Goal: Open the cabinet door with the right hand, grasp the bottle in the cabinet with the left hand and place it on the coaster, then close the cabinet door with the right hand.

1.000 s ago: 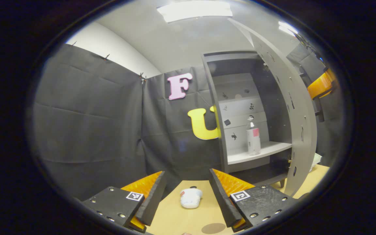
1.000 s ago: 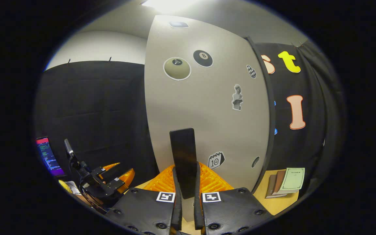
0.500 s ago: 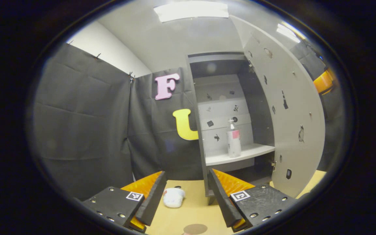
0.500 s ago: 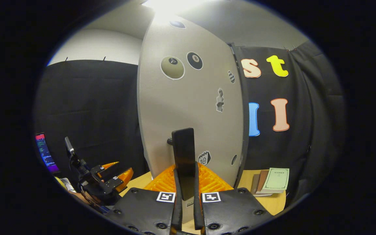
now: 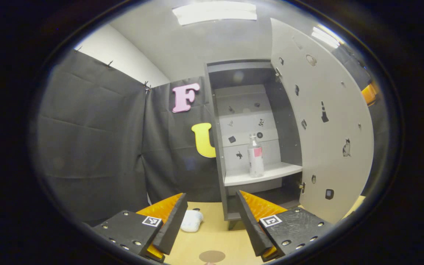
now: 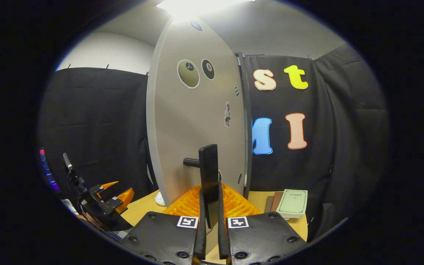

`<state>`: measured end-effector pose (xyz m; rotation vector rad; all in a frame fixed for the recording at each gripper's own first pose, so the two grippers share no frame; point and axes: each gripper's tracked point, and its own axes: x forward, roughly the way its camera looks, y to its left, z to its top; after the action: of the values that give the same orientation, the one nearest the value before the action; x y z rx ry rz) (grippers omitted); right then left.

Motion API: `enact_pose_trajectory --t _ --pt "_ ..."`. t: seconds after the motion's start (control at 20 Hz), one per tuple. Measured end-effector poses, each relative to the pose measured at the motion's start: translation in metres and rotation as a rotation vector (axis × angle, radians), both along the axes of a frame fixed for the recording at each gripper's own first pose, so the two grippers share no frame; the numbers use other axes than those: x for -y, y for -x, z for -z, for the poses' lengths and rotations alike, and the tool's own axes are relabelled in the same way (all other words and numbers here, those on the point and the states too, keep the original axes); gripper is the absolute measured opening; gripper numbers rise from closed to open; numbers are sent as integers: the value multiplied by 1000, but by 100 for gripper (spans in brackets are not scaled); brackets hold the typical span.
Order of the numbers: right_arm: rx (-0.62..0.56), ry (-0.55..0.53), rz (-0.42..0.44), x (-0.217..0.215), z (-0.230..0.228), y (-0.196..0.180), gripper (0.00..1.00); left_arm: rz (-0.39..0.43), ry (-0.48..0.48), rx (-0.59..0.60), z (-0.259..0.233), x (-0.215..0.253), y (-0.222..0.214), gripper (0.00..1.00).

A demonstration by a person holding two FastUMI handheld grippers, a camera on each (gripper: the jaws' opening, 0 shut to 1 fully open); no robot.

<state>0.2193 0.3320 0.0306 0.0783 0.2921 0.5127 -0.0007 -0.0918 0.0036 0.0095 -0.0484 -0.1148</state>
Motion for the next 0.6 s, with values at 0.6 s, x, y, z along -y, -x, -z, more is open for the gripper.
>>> enact_pose_trajectory --t 0.6 --pt "66 -2 110 48 -10 -2 14 27 14 11 -11 31 17 80"
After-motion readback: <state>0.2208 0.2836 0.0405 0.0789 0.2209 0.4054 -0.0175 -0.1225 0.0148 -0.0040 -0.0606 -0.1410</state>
